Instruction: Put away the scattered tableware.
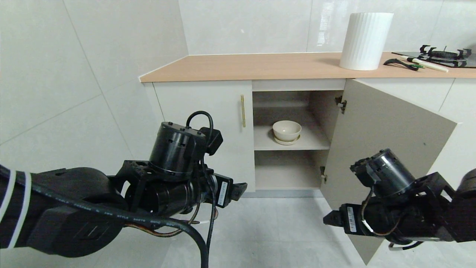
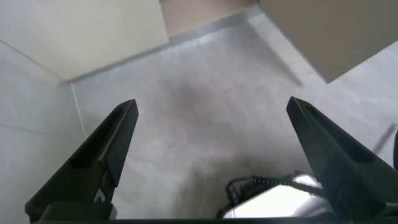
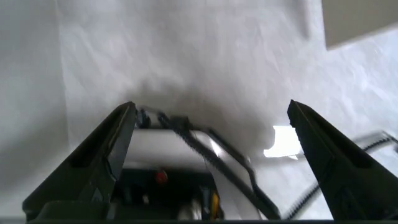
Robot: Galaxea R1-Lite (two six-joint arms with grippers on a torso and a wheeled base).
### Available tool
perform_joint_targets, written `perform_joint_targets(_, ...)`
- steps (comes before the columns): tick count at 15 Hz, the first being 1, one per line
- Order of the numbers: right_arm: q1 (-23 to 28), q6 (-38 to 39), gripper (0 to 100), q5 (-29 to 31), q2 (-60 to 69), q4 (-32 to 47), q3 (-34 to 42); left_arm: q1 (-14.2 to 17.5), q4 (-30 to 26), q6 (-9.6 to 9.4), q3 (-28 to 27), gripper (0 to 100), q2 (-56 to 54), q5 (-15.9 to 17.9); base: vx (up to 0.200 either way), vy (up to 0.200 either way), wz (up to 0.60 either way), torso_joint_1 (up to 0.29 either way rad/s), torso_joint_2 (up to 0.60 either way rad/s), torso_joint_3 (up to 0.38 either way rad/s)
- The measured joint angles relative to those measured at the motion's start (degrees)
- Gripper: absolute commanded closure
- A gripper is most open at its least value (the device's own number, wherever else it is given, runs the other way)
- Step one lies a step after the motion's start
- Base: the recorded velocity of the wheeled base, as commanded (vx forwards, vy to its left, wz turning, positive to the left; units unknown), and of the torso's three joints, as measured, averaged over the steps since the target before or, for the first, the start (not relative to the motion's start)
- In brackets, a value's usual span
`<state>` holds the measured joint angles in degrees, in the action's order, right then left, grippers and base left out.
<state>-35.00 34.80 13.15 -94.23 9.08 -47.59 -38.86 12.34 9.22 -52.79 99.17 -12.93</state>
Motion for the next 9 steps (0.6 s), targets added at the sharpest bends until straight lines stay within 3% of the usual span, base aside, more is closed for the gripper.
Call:
perform_joint_targets(4, 0.7, 3.0, 0, 0.0, 9.4, 5.1, 6.3, -1.0, 0.7, -0.44, 0.4, 0, -0.4, -2.1, 0.0, -0.2, 0.0, 0.002, 0.0, 0.005)
perform_joint_targets(9, 7.8, 4.4, 0, 0.0, 14.6, 5.6, 9.1, -1.2, 0.8, -0.46, 0.5, 0, -0.6, -2.3, 0.0, -0.2, 0.0, 0.001, 0.0, 0.004)
